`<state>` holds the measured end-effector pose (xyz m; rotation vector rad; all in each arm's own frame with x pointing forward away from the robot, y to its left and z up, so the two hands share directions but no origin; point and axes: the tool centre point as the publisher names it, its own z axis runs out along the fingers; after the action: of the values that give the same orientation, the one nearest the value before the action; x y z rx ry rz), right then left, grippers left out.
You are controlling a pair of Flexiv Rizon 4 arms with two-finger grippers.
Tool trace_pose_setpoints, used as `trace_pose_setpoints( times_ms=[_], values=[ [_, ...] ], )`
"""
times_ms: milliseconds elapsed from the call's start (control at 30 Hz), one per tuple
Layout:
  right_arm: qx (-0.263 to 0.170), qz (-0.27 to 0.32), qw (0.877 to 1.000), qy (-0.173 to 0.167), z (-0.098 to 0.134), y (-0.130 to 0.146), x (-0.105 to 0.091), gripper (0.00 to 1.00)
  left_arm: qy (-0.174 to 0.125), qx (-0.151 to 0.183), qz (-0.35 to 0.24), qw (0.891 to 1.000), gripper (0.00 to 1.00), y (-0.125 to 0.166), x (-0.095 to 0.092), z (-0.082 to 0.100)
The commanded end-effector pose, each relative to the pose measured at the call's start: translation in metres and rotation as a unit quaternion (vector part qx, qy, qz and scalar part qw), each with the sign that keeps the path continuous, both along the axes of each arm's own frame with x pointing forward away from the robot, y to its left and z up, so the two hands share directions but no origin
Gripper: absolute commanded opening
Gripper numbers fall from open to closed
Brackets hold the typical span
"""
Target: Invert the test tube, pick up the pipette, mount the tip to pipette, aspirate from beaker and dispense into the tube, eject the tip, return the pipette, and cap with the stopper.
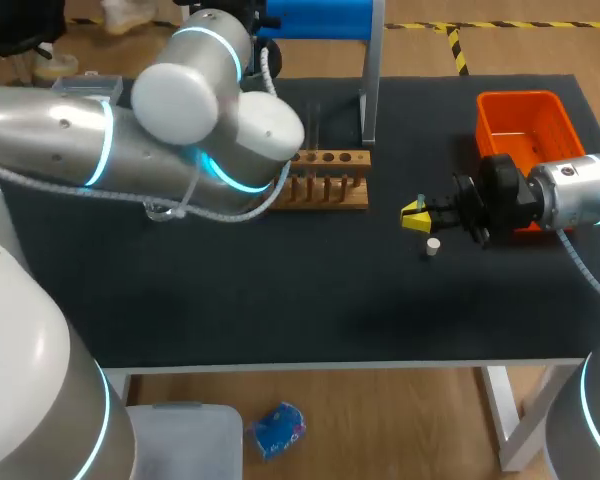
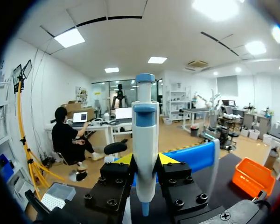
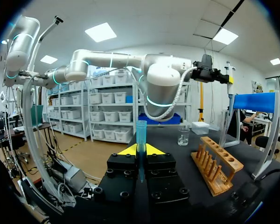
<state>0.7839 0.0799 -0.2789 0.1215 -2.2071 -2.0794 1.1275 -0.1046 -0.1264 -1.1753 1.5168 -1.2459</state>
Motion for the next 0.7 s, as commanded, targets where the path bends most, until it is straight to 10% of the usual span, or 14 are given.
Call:
trace_pose_setpoints(
  times_ms=[33, 700],
  values=[
    [-0.001, 0.0, 1.0, 0.0, 0.001, 0.0, 0.0, 0.0, 0.002, -0.023, -0.146, 0.989, 0.0, 0.015, -0.038, 0.013],
    [-0.001, 0.0, 1.0, 0.0, 0.001, 0.0, 0.0, 0.0, -0.028, 0.034, -0.302, 0.952, 0.0, -0.013, -0.159, 0.046]
  ],
)
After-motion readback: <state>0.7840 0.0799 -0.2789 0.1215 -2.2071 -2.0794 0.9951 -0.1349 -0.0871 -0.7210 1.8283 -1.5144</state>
